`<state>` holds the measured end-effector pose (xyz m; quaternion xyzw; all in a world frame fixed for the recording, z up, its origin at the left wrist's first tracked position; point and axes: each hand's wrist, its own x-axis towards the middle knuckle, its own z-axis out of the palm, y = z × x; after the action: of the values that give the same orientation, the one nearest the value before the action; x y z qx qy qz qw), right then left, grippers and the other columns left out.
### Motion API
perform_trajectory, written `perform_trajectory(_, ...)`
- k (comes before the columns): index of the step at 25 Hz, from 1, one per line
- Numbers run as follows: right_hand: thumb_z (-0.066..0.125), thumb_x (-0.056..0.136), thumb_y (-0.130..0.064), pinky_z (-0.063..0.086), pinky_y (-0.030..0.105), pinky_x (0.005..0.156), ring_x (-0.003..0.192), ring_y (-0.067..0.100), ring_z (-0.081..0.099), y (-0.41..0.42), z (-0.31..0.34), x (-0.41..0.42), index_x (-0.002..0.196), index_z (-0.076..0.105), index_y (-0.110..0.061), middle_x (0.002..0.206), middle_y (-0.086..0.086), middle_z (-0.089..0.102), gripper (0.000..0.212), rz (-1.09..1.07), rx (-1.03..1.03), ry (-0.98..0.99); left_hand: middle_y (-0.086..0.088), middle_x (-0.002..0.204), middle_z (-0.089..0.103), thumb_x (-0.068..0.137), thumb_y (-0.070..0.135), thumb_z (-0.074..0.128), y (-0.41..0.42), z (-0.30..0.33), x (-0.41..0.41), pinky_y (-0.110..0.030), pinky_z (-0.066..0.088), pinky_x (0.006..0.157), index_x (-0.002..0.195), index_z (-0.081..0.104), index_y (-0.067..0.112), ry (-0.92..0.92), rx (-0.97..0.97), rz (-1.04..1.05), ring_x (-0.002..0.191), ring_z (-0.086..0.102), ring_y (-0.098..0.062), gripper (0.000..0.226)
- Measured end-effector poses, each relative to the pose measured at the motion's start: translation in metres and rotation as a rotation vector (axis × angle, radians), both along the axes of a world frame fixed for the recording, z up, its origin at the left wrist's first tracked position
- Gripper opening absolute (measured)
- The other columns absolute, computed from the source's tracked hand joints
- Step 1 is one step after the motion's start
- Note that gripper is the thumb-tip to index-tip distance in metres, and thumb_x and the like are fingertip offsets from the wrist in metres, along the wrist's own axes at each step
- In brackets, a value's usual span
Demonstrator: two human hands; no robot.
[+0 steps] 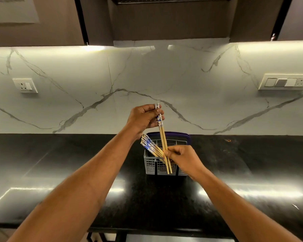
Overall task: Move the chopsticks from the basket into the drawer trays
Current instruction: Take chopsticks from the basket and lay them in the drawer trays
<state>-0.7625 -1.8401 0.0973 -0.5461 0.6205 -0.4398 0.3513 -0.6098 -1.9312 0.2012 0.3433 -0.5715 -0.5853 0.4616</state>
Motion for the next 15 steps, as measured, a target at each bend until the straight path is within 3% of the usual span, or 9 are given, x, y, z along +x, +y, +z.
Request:
perform_trajectory(4, 0.065, 0.095, -0.014, 0.061, 0.040, 0.087, 0.085, 0.018, 0.075, 0.037, -0.023, 0.003, 0.098, 0.078, -0.014, 0.088, 0.006, 0.078, 0.013, 0.025, 0.054, -0.202, -0.011, 0.097, 0.077, 0.092, 0.006, 0.065, 0.019, -0.021, -0.003, -0.030, 0.063, 0.070, 0.122, 0.066, 0.005, -0.043, 0.063, -0.042, 0.085, 0.077, -0.021, 0.030)
perform_trajectory(8, 0.066, 0.095, -0.016, 0.062, 0.037, 0.084, 0.085, 0.021, 0.075, 0.065, -0.042, 0.002, 0.096, 0.078, -0.013, 0.088, 0.008, 0.078, 0.013, 0.030, 0.121, -0.256, -0.014, 0.101, 0.077, 0.091, 0.003, 0.065, 0.037, -0.046, -0.005, -0.029, 0.063, 0.068, 0.128, 0.062, 0.019, -0.056, 0.112, -0.093, 0.089, 0.076, -0.024, 0.040)
perform_trajectory(15, 0.067, 0.093, -0.019, 0.062, 0.033, 0.080, 0.087, 0.026, 0.076, 0.100, -0.065, 0.000, 0.099, 0.078, -0.008, 0.090, 0.011, 0.078, 0.017, 0.026, 0.268, -0.315, -0.015, 0.099, 0.077, 0.092, 0.001, 0.064, 0.069, -0.084, -0.011, -0.033, 0.064, 0.072, 0.123, 0.065, 0.016, -0.037, 0.217, -0.138, 0.086, 0.077, -0.024, 0.035)
